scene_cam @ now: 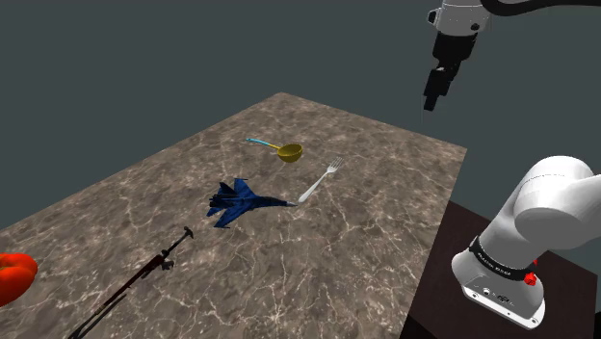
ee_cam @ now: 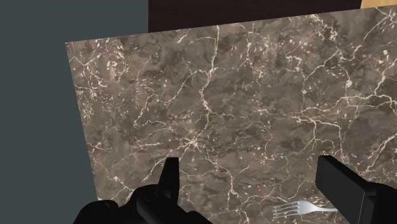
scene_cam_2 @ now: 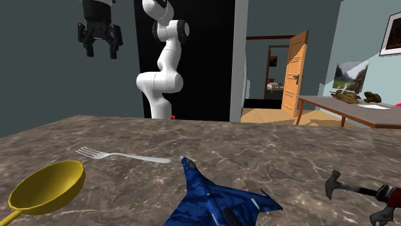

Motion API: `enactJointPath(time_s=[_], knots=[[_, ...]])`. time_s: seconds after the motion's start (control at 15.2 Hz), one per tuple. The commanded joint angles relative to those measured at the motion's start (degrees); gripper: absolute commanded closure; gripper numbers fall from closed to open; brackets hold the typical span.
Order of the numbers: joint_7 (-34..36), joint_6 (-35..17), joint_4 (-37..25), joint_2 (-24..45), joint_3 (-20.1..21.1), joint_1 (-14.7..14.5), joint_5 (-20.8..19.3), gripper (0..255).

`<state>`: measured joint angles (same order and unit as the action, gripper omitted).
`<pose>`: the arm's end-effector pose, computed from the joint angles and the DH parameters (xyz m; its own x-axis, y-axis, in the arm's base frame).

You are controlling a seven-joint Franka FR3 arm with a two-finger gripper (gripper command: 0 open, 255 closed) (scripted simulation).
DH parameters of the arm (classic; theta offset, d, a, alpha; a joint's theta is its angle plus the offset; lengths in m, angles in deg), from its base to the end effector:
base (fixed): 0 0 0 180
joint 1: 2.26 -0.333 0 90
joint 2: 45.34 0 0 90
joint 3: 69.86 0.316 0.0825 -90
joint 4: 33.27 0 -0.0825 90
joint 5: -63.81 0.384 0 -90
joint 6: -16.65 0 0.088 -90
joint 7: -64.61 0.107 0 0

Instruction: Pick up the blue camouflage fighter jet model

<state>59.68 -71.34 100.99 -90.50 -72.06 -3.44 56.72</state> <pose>0.3026 -0.0227 0.5944 0.9968 0.0753 -0.0278 0.0776 -0.9925 0.0943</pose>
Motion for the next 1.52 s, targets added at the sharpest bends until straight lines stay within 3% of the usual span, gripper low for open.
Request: enactJointPath(time_s=[0.0,0.79,1.45], knots=[[0.00,0.00,0.00,0.00,0.00,0.00,0.00,0],[7.56,-9.38,-6.85,18.94,10.64,-5.31,3.08,0],[14.46,-13.26,-18.72,37.75,18.58,-8.79,0.32,0]])
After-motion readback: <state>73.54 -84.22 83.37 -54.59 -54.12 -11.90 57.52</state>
